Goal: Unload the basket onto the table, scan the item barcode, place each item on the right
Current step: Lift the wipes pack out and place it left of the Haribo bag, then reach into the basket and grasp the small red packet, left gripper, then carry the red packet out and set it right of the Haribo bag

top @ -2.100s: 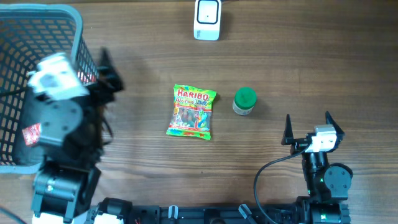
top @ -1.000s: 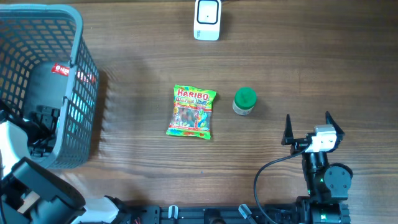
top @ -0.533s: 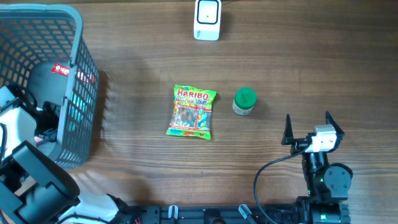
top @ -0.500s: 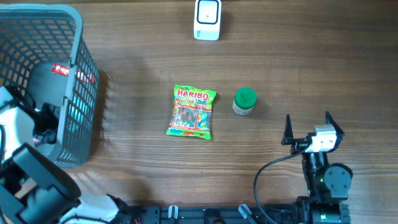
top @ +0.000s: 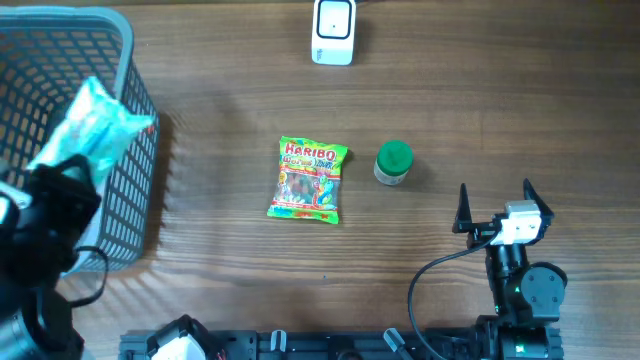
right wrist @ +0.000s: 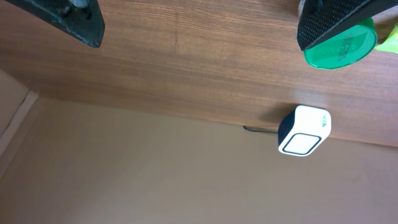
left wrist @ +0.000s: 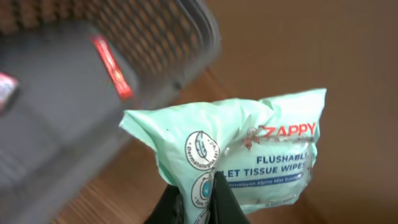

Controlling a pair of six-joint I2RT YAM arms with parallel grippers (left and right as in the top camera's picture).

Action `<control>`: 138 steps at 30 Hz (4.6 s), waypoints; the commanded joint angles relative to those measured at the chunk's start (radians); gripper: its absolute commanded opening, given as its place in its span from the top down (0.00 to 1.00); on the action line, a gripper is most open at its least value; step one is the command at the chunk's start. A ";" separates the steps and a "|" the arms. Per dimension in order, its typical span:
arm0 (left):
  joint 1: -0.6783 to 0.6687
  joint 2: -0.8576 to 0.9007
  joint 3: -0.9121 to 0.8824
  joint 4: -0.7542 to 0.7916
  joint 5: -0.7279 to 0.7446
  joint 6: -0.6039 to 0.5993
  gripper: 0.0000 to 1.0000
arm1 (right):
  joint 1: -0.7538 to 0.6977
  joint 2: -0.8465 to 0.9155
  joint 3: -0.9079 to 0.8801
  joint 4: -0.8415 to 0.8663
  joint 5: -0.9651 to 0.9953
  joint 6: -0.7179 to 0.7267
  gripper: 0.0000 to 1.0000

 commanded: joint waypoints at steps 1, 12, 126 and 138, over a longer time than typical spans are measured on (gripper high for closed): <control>-0.185 0.023 -0.066 0.023 0.032 -0.114 0.96 | 0.006 -0.005 -0.001 0.002 0.013 -0.013 0.00; -0.897 0.447 -0.293 0.156 -0.642 -0.871 0.96 | 0.006 -0.005 -0.001 0.002 0.013 -0.013 0.00; -1.240 0.715 -0.291 0.559 -0.268 -0.628 0.60 | 0.006 -0.005 -0.001 0.002 0.013 -0.013 0.00; -1.392 0.908 -0.291 0.575 -0.292 -0.735 0.00 | 0.006 -0.005 -0.001 0.002 0.013 -0.013 0.01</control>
